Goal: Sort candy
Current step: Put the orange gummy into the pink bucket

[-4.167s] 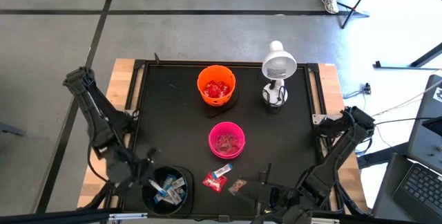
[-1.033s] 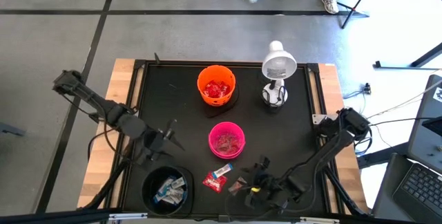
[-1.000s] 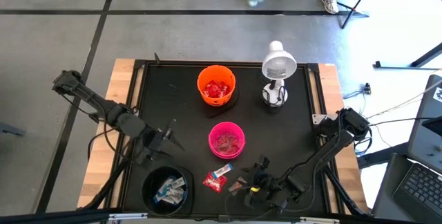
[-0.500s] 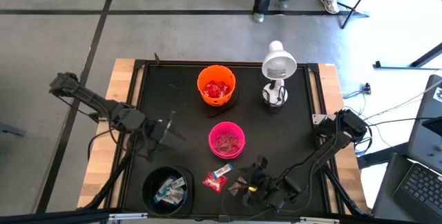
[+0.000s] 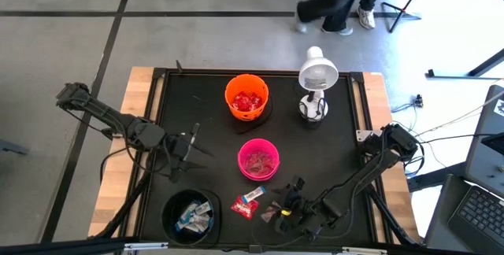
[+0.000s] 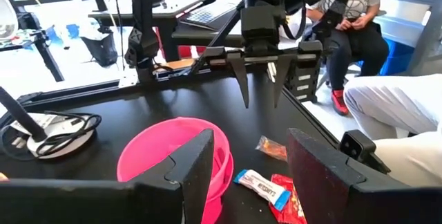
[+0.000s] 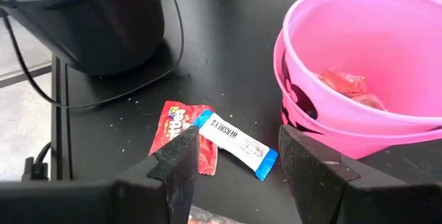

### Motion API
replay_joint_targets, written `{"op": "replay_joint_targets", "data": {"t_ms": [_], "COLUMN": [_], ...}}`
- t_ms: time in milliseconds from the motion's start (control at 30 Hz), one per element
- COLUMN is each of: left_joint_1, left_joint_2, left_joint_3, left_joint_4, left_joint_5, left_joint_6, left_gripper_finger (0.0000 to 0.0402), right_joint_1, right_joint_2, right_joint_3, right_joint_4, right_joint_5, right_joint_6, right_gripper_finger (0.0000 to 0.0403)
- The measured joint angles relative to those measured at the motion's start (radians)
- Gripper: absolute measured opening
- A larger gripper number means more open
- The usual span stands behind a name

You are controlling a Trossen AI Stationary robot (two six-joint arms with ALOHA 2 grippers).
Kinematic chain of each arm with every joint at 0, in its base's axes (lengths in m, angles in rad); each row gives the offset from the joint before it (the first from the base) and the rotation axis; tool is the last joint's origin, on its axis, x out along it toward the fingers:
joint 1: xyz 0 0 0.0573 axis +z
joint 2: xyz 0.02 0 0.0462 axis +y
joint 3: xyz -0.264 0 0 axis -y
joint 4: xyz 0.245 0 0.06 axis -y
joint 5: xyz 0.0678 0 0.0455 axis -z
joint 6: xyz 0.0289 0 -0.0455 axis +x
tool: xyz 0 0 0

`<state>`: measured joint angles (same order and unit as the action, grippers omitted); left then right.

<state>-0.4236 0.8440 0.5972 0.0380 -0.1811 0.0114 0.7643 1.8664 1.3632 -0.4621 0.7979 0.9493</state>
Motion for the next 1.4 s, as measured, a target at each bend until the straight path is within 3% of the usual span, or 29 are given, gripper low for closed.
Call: {"op": "replay_joint_targets", "data": {"t_ms": [800, 1067, 1400], "left_joint_1": [0.000, 0.006, 0.072], "left_joint_2": [0.000, 0.000, 0.000], "left_joint_3": [0.000, 0.000, 0.000], "left_joint_4": [0.034, 0.097, 0.098], "left_joint_5": [-0.020, -0.019, 0.080], "left_joint_6": [-0.008, 0.062, 0.053], "left_gripper_finger": [0.0172, 0.0172, 0.0172], "right_joint_1": [0.001, 0.000, -0.001], "right_joint_2": [0.000, 0.000, 0.000], "right_joint_3": [0.000, 0.000, 0.000], "right_joint_4": [-0.001, -0.002, -0.002], "right_joint_5": [-0.005, -0.001, 0.010], "right_joint_6": [0.015, 0.047, 0.049], "right_gripper_finger": [0.0197, 0.0197, 0.0197]}}
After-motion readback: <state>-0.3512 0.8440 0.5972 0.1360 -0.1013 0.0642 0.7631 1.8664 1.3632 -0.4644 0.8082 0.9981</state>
